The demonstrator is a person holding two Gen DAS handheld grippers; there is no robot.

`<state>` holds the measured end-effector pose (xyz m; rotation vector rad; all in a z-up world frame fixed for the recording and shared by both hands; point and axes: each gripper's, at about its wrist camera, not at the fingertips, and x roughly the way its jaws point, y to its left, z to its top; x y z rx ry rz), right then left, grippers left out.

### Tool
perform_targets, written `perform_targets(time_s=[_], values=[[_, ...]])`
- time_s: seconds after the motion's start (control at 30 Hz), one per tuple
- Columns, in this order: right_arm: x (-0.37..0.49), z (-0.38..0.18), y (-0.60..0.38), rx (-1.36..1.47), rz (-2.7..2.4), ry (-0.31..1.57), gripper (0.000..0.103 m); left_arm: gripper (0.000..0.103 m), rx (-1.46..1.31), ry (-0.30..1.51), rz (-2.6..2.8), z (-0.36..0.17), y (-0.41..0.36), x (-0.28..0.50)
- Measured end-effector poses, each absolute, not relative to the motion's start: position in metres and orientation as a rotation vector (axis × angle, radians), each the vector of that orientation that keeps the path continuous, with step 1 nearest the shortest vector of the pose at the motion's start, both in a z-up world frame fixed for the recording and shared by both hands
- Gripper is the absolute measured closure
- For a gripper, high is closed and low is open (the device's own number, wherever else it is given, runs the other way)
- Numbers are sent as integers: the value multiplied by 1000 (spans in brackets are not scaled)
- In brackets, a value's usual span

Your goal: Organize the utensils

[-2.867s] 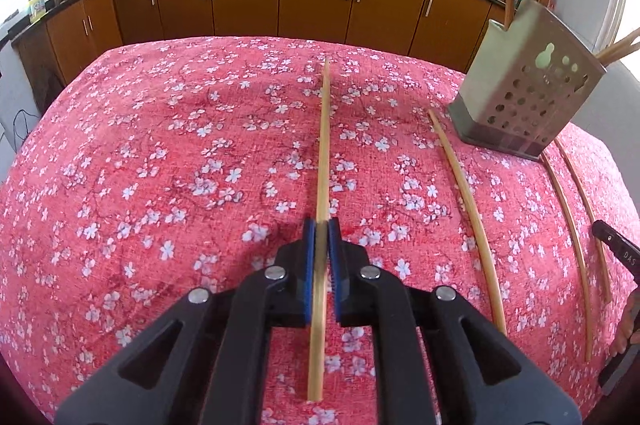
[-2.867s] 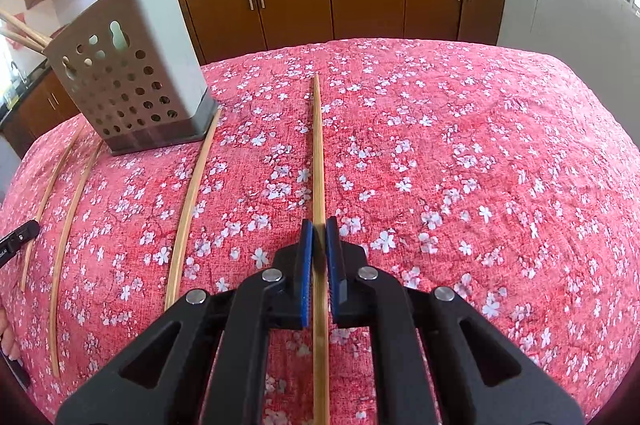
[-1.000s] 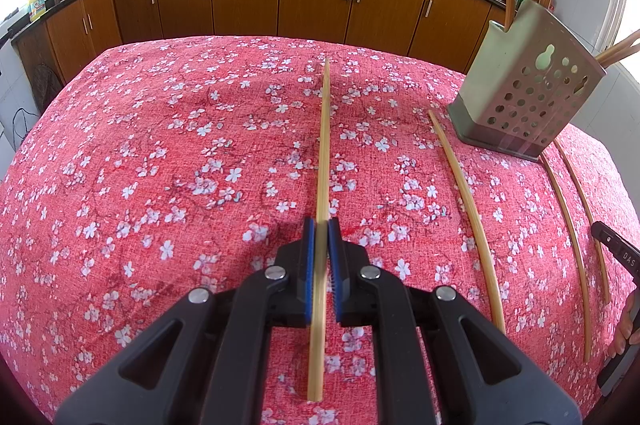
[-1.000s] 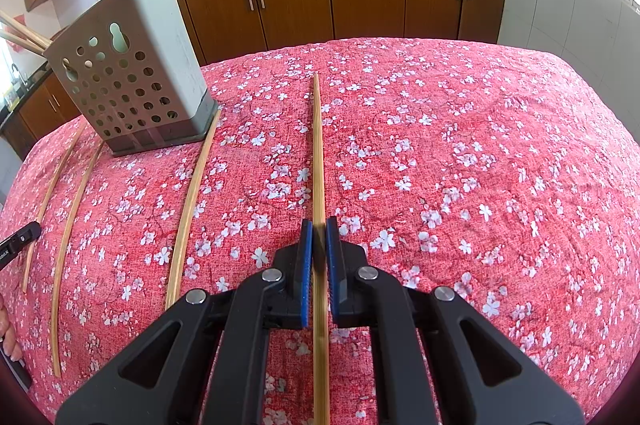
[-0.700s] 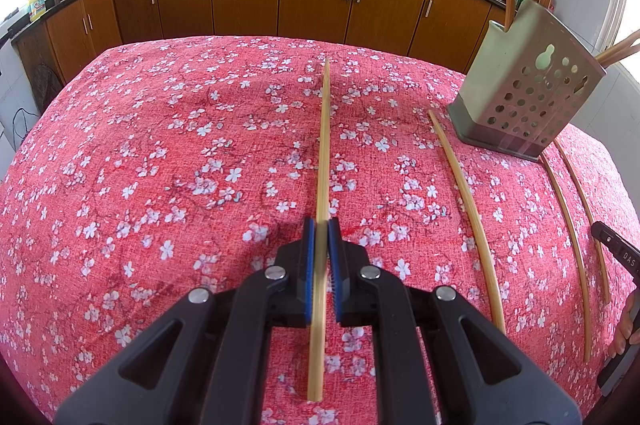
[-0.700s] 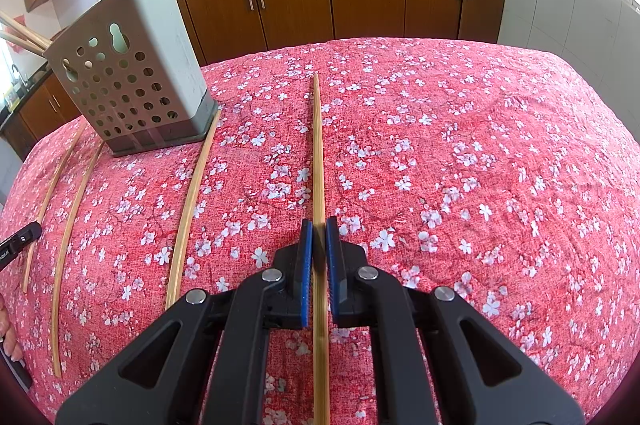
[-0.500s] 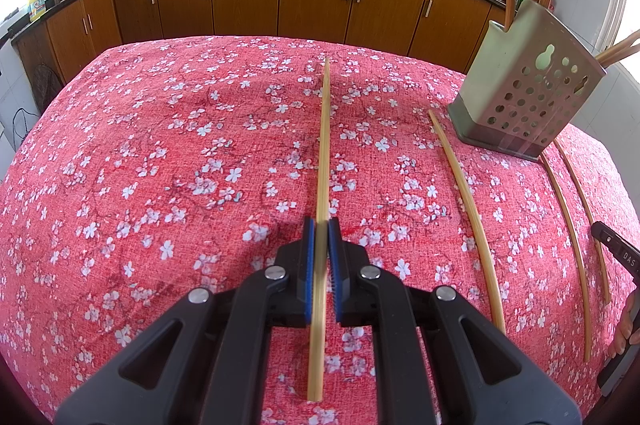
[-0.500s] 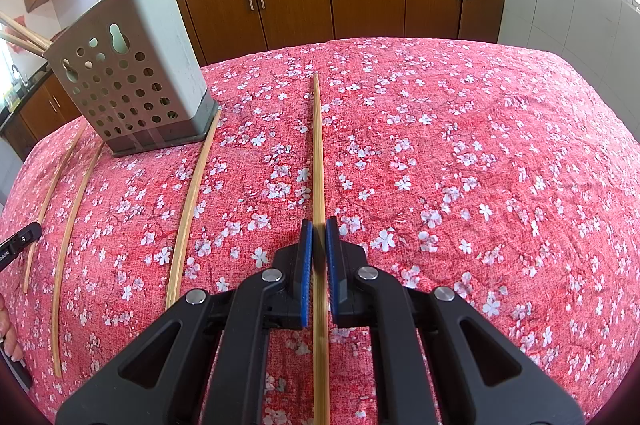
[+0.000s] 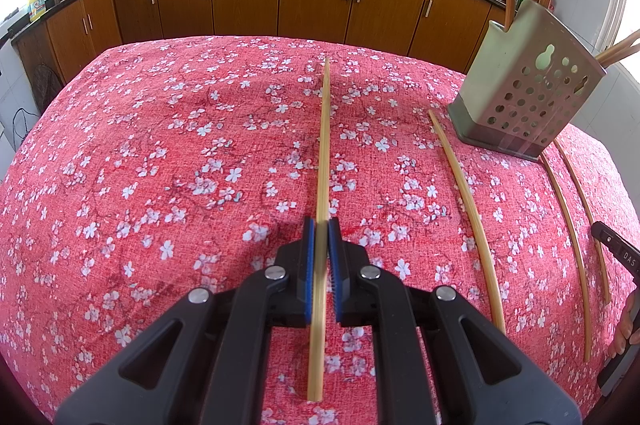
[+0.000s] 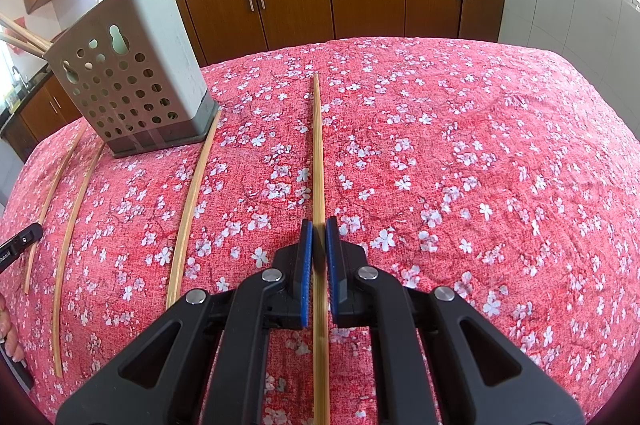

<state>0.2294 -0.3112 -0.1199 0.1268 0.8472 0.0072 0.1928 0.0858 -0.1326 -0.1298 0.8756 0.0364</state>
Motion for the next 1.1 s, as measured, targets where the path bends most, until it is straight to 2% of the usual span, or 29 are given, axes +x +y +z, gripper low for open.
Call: perform_targets(time_s=[0.8,1.1], values=[[191,-111,-301,112,20,852,95,94,-32,887,37,-127,79,164],[170,-22,-299,93,28,602,95,95,-55,686,9,-40,83,146]])
